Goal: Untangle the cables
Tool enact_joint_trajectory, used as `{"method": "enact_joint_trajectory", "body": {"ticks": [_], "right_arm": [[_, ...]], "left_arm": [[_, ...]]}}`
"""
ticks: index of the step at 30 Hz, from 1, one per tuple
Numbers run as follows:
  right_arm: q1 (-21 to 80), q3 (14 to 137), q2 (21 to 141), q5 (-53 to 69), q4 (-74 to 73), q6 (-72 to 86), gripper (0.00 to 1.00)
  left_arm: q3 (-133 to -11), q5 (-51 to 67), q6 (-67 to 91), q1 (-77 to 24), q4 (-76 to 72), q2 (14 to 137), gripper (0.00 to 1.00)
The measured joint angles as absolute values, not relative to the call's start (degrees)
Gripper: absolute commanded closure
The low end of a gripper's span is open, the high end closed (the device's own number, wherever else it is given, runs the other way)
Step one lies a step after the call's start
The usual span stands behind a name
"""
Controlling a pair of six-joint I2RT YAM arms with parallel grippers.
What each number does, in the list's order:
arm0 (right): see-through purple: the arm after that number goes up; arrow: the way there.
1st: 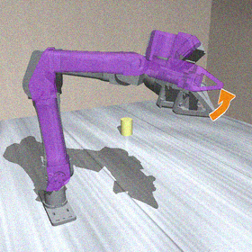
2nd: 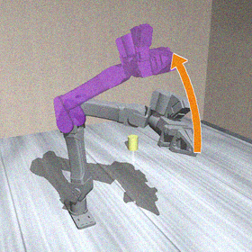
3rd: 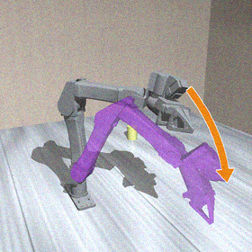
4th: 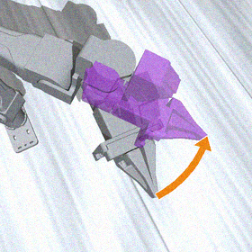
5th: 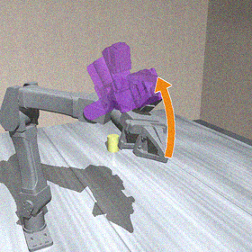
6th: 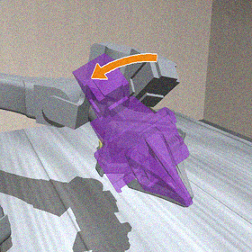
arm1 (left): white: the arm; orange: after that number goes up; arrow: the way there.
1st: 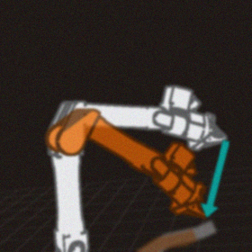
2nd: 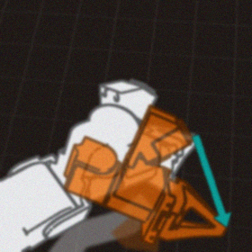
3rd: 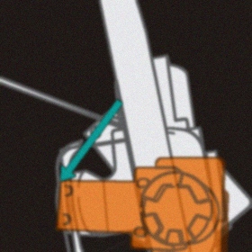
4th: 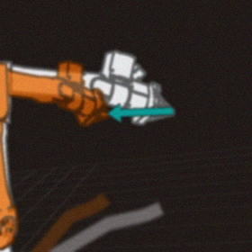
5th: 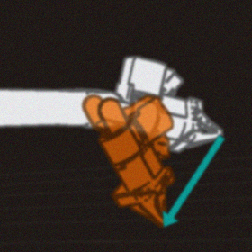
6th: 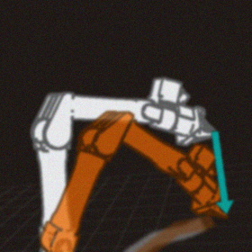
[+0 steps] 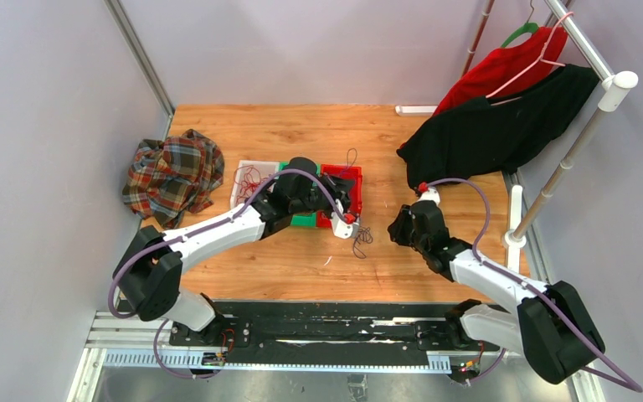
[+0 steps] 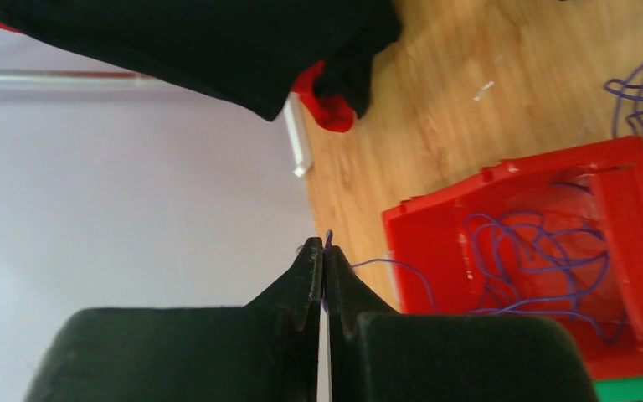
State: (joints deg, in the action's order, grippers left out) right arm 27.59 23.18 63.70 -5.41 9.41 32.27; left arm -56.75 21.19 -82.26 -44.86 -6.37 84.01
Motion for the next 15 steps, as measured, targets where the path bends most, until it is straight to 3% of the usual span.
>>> {"method": "enact_joint_trajectory", "body": {"ticks": [7,15], "right_arm": [[27.4,22.2,63.5,-5.7,9.4,32.1,0.76],[27.2,21.5,63.4,-5.8,9.8,32.2,0.81]], "left_arm": [[-56.8,21.4,-77.3,-45.2,-0.9,84.6,1.0],[-68.9,19.4,-63.2,-45.3,10.6,95.0,1.0]]}}
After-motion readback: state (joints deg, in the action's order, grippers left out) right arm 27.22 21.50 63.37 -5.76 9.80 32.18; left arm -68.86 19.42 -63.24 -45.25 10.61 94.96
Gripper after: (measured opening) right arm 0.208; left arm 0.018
